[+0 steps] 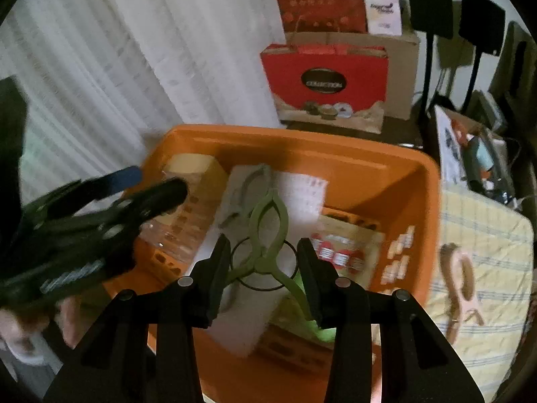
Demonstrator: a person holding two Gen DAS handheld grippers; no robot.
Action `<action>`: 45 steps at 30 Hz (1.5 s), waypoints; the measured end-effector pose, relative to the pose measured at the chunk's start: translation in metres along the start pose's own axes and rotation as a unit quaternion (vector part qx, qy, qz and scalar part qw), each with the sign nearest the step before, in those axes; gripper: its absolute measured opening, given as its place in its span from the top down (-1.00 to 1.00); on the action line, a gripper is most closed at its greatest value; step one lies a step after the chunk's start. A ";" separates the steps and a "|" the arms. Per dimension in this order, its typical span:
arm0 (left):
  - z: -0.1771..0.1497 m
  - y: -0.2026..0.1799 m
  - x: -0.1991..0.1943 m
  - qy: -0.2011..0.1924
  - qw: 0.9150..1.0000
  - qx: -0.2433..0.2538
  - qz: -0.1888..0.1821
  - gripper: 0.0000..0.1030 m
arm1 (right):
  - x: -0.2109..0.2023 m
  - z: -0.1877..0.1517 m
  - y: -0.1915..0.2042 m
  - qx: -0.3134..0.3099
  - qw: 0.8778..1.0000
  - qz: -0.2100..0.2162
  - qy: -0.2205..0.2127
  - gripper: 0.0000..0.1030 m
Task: Organize objects
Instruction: 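Lower both clips into the basket and open both tools, then withdraw the right tool toward the pink plastic clothes clip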
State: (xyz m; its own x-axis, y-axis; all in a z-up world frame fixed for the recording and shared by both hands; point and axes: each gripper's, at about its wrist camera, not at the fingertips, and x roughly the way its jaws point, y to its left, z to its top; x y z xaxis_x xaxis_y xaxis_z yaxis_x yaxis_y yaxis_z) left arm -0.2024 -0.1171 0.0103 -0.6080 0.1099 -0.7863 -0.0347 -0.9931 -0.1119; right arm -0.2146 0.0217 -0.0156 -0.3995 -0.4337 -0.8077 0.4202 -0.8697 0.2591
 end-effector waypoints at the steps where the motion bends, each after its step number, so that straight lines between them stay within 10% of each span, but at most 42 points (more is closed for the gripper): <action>1: -0.002 0.003 -0.003 -0.001 1.000 -0.005 -0.002 -0.31 | 0.002 0.000 0.003 0.002 1.000 0.000 0.002 0.19; 15: -0.020 0.021 -0.010 0.005 1.000 -0.025 -0.008 -0.31 | 0.029 0.001 0.005 0.025 1.000 -0.005 0.009 0.00; 33: -0.038 -0.016 -0.025 0.003 1.000 0.001 -0.027 -0.53 | -0.057 -0.025 -0.010 -0.016 0.997 -0.064 -0.041 -0.08; 45: -0.049 -0.056 -0.039 0.009 0.998 0.025 -0.054 -0.83 | -0.093 -0.052 -0.041 0.004 0.996 -0.081 -0.042 -0.55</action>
State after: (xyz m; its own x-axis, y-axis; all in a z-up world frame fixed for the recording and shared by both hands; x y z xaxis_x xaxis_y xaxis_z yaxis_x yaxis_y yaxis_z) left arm -0.1380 -0.0636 0.0178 -0.5848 0.2172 -0.7816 -0.1397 -0.9761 -0.1667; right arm -0.1519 0.1101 0.0216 -0.5285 -0.3059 -0.7919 0.3381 -0.9315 0.1341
